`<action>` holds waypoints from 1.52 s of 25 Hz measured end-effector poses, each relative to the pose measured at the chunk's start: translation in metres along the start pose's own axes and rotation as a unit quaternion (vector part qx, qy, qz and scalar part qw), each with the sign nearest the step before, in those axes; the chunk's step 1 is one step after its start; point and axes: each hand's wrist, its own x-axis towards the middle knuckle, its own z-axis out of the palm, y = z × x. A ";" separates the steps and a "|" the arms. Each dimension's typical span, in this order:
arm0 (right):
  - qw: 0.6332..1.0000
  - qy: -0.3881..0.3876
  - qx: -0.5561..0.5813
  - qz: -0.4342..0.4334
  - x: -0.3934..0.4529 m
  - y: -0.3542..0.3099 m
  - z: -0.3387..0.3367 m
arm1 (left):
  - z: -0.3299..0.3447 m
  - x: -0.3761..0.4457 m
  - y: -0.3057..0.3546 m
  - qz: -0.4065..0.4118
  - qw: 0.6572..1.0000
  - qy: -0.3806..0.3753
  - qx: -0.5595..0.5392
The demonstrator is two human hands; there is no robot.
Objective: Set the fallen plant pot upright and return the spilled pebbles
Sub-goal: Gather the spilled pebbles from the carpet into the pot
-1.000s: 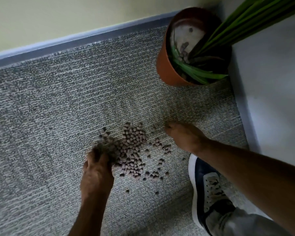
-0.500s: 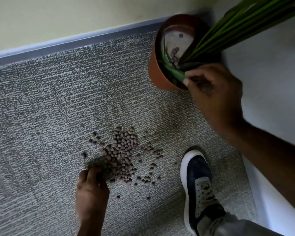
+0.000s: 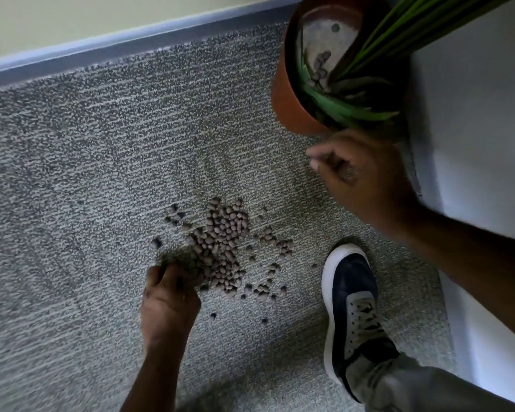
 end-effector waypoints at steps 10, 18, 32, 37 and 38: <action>0.909 -0.373 -0.145 0.121 -0.067 -0.024 0.122 | -0.006 0.013 0.014 -0.038 0.999 0.012 -0.026; 0.865 -0.450 -0.224 0.003 -0.088 -0.013 0.117 | 0.005 0.003 0.012 0.023 0.995 -0.095 -0.004; 0.955 -0.284 0.065 0.057 -0.083 -0.041 0.050 | 0.006 -0.005 0.003 -0.088 0.996 -0.016 -0.009; 0.995 -0.025 0.075 0.053 -0.018 -0.028 -0.003 | -0.005 -0.011 0.044 -0.203 0.970 0.034 -0.132; 0.995 0.032 0.073 0.066 -0.003 -0.024 -0.011 | -0.012 -0.010 0.057 -0.199 0.966 0.050 -0.155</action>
